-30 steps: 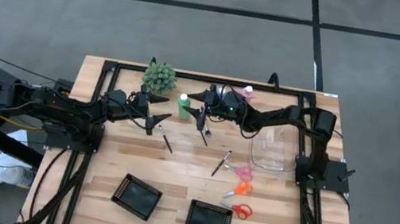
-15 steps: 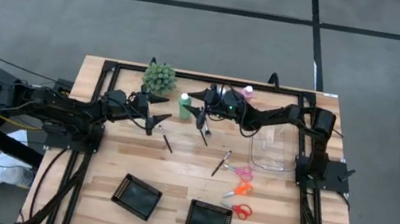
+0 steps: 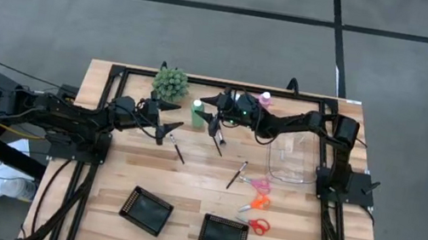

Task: Pick & Place Paint Supplies
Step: Put the green paint bottle into the transparent bin

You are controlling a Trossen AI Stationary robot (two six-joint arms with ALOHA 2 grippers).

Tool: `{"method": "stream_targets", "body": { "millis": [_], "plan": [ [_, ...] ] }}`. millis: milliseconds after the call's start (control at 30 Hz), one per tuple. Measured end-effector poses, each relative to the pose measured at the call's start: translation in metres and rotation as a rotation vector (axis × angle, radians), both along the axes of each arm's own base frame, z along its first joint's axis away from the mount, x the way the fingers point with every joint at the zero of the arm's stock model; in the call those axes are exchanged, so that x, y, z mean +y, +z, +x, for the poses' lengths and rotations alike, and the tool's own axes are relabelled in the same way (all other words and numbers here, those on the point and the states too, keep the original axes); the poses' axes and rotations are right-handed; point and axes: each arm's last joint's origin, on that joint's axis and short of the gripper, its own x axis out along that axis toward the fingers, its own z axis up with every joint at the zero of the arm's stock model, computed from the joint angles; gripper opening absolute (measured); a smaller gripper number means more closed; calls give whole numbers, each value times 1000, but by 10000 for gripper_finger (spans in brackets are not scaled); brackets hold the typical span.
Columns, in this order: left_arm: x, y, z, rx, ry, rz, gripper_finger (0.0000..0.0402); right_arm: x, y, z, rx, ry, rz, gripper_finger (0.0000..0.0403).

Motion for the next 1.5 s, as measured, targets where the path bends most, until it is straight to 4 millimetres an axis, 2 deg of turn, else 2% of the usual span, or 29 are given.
{"method": "stream_targets", "body": {
  "millis": [1500],
  "plan": [
    [0, 2, 0, -20, 0, 2, 280, -4, 3, 6, 56, -37, 4, 237]
  ]
}}
